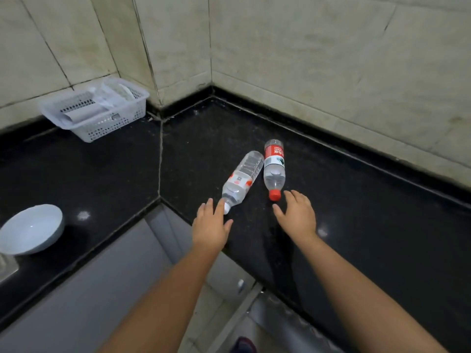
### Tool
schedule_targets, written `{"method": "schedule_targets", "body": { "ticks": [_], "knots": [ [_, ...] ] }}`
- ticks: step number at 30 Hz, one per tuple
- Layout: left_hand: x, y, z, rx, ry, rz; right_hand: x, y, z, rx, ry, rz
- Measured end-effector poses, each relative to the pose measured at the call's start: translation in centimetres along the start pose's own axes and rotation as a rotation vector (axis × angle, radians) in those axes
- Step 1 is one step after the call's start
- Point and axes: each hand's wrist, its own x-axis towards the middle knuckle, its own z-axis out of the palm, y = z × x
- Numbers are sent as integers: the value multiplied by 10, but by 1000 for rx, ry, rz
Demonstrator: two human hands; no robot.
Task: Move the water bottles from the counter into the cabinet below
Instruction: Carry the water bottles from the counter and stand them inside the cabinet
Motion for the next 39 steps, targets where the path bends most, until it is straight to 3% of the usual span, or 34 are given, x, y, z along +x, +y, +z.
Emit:
{"method": "schedule_targets", "body": {
  "ticks": [5, 12, 18, 22, 26, 31, 39],
  "knots": [
    [47, 13, 12, -198, -28, -134, 62, -11, 28, 72, -59, 13],
    [71, 15, 23, -233, 39, -170, 77, -8, 56, 203, 127, -38],
    [50, 14, 18, -241, 89, -148, 60, 12, 40, 118, 223, -167],
    [10, 15, 2, -276, 191, -34, 9, 30, 11, 96, 299, -268],
    [-53, 13, -26, -226, 217, 222, -76, 36, -25, 115, 334, -319],
    [-142, 21, -51, -72, 209, 495, -190, 38, -80, 76, 270, -203],
    [-236, 54, -22, 1, -123, 535, -322, 64, -132, -41, -52, -9]
  ]
}}
